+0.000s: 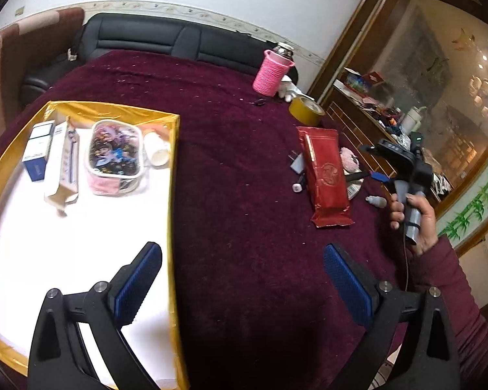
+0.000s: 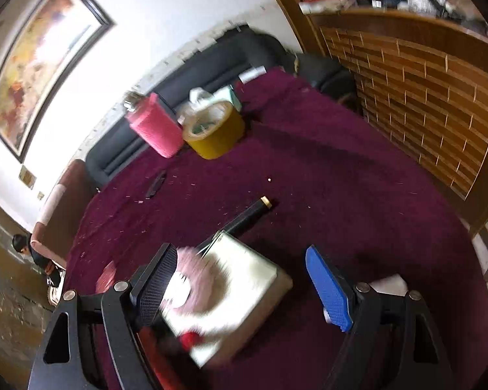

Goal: Organize objects
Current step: 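Grasp the pink fuzzy pouch with the left tool while the right tool grasps the small white dropper bottle, then carry the pink pouch and dropper bottle into the tray and open both tools, then grasp the printed leaflet with the left tool while the right tool grasps a black marker, then carry the leaflet and marker into the gold-rimmed tray and open both tools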

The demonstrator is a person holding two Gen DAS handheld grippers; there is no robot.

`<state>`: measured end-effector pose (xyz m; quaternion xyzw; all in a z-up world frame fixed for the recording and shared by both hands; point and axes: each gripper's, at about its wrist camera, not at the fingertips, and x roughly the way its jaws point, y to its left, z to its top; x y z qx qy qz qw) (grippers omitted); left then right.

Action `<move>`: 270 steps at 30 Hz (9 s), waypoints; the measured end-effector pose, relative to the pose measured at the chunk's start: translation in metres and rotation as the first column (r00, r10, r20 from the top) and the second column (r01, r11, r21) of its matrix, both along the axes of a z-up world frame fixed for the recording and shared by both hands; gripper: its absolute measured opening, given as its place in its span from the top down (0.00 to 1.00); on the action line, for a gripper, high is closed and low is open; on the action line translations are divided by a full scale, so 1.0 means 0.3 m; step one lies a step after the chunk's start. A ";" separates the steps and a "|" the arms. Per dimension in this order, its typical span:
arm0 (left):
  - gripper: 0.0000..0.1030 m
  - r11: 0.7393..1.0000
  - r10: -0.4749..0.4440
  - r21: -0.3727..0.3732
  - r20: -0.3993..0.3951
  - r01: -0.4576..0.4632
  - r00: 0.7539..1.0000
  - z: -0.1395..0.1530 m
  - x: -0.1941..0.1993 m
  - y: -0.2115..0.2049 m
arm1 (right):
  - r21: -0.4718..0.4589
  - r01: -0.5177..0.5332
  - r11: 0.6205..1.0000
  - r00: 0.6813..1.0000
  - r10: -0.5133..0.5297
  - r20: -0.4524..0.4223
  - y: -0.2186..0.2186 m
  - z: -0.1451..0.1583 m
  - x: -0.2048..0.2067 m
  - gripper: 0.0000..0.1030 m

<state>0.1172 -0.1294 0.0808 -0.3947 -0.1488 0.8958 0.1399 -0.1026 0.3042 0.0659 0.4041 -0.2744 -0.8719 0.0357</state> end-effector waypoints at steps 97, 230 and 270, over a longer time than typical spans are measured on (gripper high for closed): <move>0.64 0.997 0.082 0.009 -0.158 -0.082 0.984 0.078 0.068 -0.230 | 0.023 -0.014 1.000 1.000 0.014 -0.008 -0.056 0.030 0.323 0.71; 0.32 0.966 -0.192 -0.205 -0.161 0.158 0.968 0.182 -0.042 0.188 | 0.048 -0.002 0.999 0.999 0.004 -0.040 -0.111 -0.116 0.233 0.00; 0.31 0.953 0.265 -0.109 -0.147 -0.282 0.953 0.082 0.241 -0.521 | 0.160 -0.542 0.825 0.826 0.558 -0.076 -0.759 0.055 0.616 0.84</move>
